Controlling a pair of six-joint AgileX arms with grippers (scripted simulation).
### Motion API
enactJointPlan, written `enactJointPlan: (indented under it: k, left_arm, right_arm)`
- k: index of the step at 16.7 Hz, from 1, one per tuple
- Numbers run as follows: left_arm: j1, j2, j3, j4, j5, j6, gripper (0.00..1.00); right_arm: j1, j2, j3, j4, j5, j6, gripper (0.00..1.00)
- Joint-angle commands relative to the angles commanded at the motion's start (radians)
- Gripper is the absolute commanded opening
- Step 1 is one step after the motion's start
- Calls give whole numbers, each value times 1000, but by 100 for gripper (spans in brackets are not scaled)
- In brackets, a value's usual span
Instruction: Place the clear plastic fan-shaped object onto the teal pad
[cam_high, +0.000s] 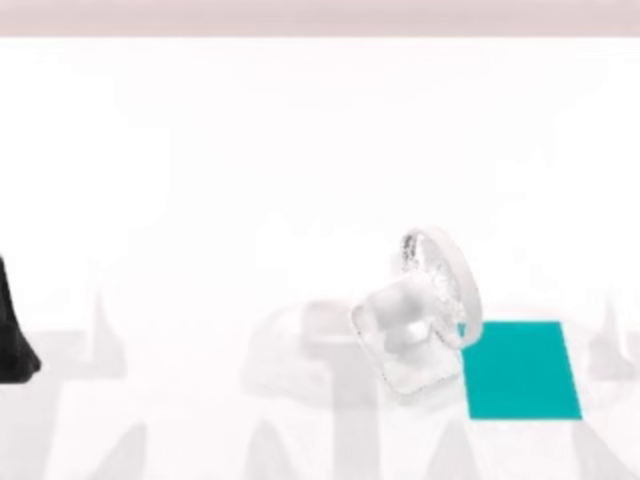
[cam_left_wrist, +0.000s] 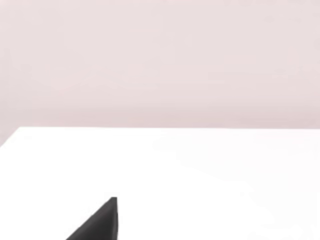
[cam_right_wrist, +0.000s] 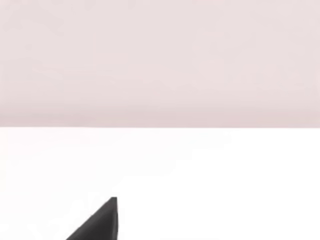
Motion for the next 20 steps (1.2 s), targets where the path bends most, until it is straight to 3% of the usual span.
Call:
enactJointPlan:
  k: [4,8,20]
  left_arm:
    - [0,0,0,0,0,0,100]
    - [0,0,0,0,0,0,100]
    - [0,0,0,0,0,0,100]
  right_arm:
    - [15,31,29,-30,-3,1,100]
    - [90,218,206,-195,-8,14,100]
    - [459,1336,1286,-1019,-5,132,100]
